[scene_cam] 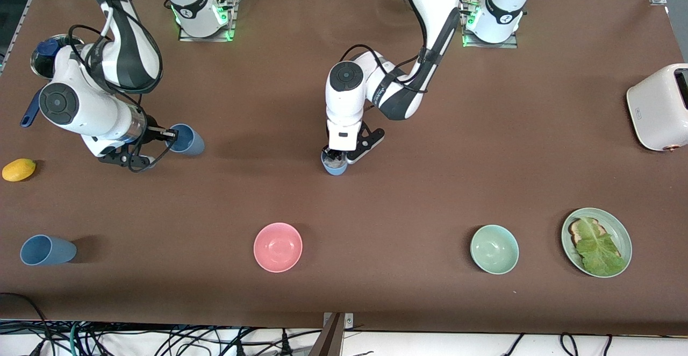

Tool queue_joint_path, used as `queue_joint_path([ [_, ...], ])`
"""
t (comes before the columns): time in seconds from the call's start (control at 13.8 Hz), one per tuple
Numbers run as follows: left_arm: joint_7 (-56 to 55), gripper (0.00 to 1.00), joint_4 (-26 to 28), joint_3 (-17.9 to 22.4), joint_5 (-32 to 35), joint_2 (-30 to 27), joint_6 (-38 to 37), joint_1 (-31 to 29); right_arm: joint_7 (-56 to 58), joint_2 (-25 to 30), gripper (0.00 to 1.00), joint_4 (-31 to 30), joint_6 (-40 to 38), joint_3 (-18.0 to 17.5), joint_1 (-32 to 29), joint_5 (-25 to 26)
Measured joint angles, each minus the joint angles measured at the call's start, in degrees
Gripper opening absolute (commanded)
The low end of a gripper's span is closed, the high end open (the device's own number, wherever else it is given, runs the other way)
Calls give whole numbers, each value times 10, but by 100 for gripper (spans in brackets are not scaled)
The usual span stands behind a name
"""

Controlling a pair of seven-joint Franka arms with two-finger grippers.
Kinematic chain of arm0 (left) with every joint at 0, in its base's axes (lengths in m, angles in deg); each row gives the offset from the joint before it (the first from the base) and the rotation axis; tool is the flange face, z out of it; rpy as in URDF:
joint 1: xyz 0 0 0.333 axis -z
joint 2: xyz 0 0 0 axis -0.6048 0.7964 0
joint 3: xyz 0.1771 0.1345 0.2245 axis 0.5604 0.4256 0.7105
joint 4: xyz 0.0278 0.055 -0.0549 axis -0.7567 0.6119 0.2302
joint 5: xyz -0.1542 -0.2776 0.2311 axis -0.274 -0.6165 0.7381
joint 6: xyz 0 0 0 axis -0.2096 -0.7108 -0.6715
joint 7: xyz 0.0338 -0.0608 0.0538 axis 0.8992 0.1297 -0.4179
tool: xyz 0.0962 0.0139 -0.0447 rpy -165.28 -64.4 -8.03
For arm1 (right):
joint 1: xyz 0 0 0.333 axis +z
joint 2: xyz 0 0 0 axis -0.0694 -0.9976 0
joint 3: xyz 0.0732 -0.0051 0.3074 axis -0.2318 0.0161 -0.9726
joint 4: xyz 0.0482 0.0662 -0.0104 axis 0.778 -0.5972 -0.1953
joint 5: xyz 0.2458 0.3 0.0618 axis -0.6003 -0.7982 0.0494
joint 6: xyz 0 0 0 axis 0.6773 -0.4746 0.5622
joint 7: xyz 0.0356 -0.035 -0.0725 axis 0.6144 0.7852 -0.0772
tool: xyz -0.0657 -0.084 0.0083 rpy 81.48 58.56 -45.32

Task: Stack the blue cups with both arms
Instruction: 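Set down the tissue cup, open the left gripper while the right gripper grasps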

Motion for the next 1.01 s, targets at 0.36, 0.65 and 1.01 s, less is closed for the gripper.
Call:
queue_joint_path([
  [0.36,0,56,-9,2,0,-9,1,0,-96,0,0,69,-67,-47,25,-1],
  [0.65,23,60,-12,3,1,-37,-17,0,-154,0,0,89,-74,-52,64,-2],
  [1.01,58,67,-7,4,1,-75,-55,0,-189,-5,0,106,-75,-52,85,-25],
])
